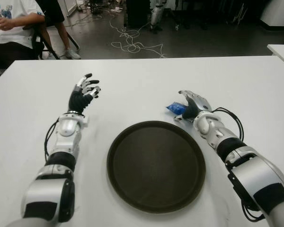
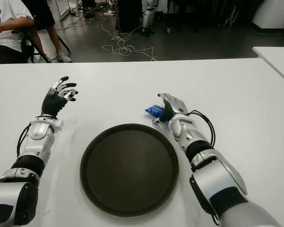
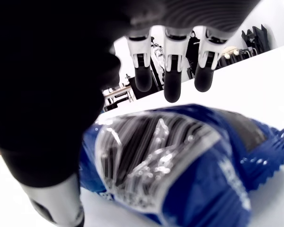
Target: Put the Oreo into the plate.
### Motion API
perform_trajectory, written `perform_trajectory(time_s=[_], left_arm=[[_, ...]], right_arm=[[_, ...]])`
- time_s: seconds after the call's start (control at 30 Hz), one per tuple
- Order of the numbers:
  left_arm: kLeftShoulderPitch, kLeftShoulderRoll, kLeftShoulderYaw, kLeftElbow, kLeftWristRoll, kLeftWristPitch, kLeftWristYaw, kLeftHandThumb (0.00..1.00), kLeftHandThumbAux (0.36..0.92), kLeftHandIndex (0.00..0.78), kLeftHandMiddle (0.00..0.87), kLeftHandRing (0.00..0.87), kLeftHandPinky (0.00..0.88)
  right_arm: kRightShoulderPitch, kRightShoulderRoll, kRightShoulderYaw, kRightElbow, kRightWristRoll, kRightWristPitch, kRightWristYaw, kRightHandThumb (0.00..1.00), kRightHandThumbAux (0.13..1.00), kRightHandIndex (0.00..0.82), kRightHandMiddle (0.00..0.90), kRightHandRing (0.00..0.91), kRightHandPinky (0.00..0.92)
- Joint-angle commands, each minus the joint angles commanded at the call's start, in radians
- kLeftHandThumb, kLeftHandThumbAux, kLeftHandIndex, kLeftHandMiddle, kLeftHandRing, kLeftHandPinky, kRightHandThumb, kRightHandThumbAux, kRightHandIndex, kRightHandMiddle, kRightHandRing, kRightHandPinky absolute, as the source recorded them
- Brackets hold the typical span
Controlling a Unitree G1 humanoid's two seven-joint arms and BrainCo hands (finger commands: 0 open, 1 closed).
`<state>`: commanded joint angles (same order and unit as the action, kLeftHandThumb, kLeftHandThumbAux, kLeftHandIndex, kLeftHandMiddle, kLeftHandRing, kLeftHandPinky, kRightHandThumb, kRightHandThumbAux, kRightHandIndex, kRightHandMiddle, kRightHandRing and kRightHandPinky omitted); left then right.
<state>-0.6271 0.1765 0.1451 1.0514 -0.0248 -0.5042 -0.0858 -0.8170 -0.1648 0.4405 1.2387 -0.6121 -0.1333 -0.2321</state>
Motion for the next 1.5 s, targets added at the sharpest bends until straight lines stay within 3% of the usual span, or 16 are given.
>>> perform_trajectory(time_s=[0.47, 0.9, 1.5], left_arm=[[0.008, -0.002, -0.01, -0.019, 0.01, 0.008, 0.01, 0.441, 0.662, 0.137, 0.261, 0.313, 0.391], [0.011, -0.006, -0.017, -0.026, 0.019, 0.011, 0.021, 0.453, 0.66, 0.14, 0.266, 0.316, 0.392], [0.021, -0.005, -0.019, -0.052, 0.02, 0.031, 0.022, 0.423, 0.652, 0.14, 0.265, 0.316, 0.392]], right_arm=[[-0.008, -0.028, 0.055, -0.036, -0.032, 0.01, 0.125, 0.0, 0.787, 0.155, 0.166, 0.166, 0.133], [-0.034, -0.041, 0.119, -0.062, -0.071, 0.099, 0.291, 0.0, 0.76, 0.133, 0.16, 0.154, 0.103], [-0.034, -0.043, 0.142, -0.095, -0.065, 0.151, 0.334, 0.0, 0.763, 0.095, 0.127, 0.118, 0.079]])
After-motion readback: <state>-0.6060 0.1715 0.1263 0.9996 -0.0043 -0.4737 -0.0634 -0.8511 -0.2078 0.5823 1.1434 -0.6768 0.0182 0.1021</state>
